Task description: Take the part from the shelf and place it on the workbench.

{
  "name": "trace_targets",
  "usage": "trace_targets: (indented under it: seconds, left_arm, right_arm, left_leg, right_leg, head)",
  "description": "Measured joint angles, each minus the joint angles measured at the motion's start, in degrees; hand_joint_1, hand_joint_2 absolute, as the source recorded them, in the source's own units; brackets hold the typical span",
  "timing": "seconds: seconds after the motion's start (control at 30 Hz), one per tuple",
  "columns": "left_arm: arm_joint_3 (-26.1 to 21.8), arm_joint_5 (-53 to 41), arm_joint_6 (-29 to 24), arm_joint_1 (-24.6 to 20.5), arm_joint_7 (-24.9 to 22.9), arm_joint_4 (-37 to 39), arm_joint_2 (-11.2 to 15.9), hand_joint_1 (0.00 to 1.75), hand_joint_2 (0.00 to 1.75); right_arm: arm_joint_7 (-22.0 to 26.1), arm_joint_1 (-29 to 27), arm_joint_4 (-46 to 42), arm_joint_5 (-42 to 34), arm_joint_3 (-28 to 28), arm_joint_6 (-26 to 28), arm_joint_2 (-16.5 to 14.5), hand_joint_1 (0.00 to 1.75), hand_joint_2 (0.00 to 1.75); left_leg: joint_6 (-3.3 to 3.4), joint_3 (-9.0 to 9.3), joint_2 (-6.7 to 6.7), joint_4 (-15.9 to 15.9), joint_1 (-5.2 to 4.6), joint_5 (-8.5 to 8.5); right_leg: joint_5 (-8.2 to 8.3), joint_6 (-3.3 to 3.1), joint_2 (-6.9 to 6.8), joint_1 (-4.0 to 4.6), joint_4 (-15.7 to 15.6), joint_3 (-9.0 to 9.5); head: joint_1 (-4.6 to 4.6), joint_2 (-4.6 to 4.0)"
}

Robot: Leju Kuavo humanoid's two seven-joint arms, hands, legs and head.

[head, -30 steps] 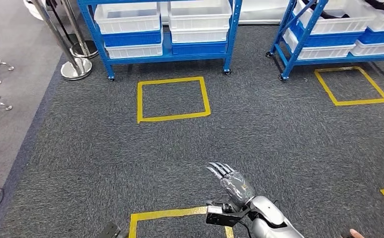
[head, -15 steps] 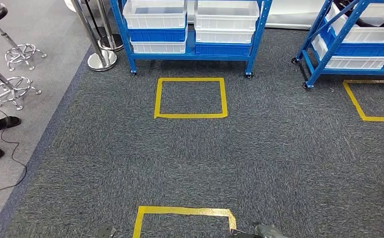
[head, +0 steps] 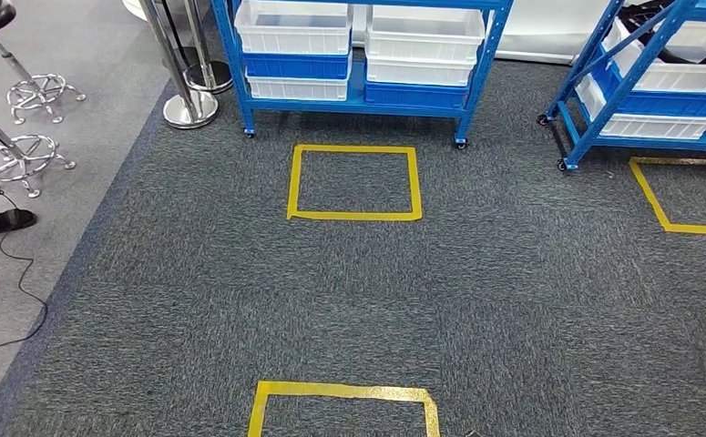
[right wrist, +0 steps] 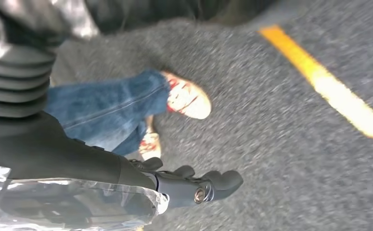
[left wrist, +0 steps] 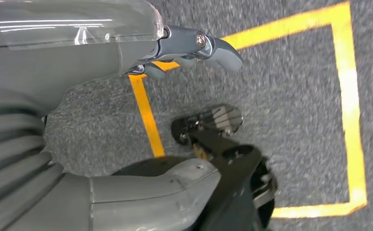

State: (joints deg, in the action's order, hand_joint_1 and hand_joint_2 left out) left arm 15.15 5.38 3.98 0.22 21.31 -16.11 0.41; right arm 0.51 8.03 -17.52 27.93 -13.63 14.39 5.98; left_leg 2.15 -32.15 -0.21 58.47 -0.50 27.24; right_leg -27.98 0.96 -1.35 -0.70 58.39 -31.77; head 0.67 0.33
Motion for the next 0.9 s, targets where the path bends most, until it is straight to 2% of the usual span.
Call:
trace_targets:
  seconds: [0.1, 0.3, 0.83, 0.87, 0.9]
  left_arm:
    - [0.41, -0.74, -0.36, -0.49, 0.13, 0.23, 0.05, 0.0, 0.0]
    - [0.52, -0.29, -1.87, -2.65, -0.19, 0.21, 0.33, 0.0, 0.0]
    - [0.78, 0.33, -3.89, -0.98, -1.58, 0.16, -0.41, 0.0, 0.0]
    - [0.78, 0.41, -4.04, -0.88, -1.82, 0.16, -0.43, 0.0, 0.0]
    - [0.78, 0.47, -4.14, -0.79, -2.03, 0.16, -0.45, 0.0, 0.44]
  right_arm:
    - [1.23, 0.08, 0.02, 0.47, 0.68, -2.03, -0.69, 0.0, 0.0]
    - [0.57, 0.79, 0.02, 3.24, 0.86, -4.62, -1.4, 0.0, 0.0]
    - [0.32, -1.12, 1.22, 2.43, 0.85, -2.93, -1.59, 0.0, 0.0]
    - [0.51, -1.21, 1.3, 2.14, 0.86, -2.83, -1.59, 0.0, 0.44]
    - [0.7, -1.27, 1.36, 1.92, 0.87, -2.75, -1.59, 0.0, 0.87]
  left_leg:
    - [0.01, -0.01, -0.01, 0.01, 0.0, 0.01]
    - [0.0, 0.03, -0.02, 0.01, 0.01, 0.01]
    - [-0.04, 0.02, -0.01, -0.01, 0.07, 0.02]
    - [-0.04, 0.02, -0.01, -0.01, 0.07, 0.02]
    - [-0.04, 0.02, -0.01, -0.01, 0.07, 0.02]
  right_leg:
    - [0.0, 0.02, -0.03, 0.0, -0.04, 0.01]
    - [0.01, 0.03, -0.04, 0.03, 0.0, 0.0]
    - [-0.05, 0.04, -0.01, 0.1, 0.07, -0.08]
    - [-0.05, 0.04, -0.01, 0.1, 0.07, -0.08]
    - [-0.05, 0.04, -0.01, 0.1, 0.07, -0.08]
  head:
    - [0.01, 0.0]
    - [0.01, 0.0]
    - [0.01, 0.0]
    - [0.01, 0.0]
    - [0.01, 0.0]
